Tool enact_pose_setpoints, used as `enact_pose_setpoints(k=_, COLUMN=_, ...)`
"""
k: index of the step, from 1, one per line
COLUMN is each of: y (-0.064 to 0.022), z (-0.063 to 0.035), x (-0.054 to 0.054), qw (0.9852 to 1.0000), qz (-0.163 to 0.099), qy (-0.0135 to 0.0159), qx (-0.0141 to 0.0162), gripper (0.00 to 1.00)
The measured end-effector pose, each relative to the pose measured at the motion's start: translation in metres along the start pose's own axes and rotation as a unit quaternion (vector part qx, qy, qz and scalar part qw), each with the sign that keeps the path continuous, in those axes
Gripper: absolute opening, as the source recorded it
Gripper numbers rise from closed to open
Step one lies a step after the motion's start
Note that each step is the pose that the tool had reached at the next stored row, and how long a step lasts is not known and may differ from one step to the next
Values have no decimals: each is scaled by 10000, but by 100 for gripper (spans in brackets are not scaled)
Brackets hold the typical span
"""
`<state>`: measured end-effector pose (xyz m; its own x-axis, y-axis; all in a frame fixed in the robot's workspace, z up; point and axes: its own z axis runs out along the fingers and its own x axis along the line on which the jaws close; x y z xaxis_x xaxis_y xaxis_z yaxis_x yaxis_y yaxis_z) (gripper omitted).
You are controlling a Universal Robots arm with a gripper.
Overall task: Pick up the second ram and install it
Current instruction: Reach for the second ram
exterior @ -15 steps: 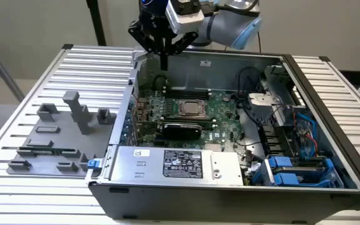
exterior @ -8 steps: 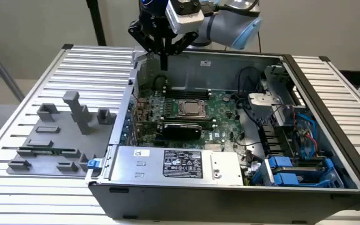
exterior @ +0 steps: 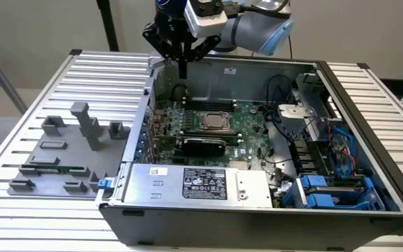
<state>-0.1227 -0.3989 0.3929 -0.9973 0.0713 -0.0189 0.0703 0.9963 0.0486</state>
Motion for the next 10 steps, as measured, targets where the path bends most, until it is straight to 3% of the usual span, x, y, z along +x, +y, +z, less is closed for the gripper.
enact_pose_setpoints(k=10, y=-80, z=-9, x=436, qw=10000, qz=-1, qy=-1, qx=-1, gripper=0)
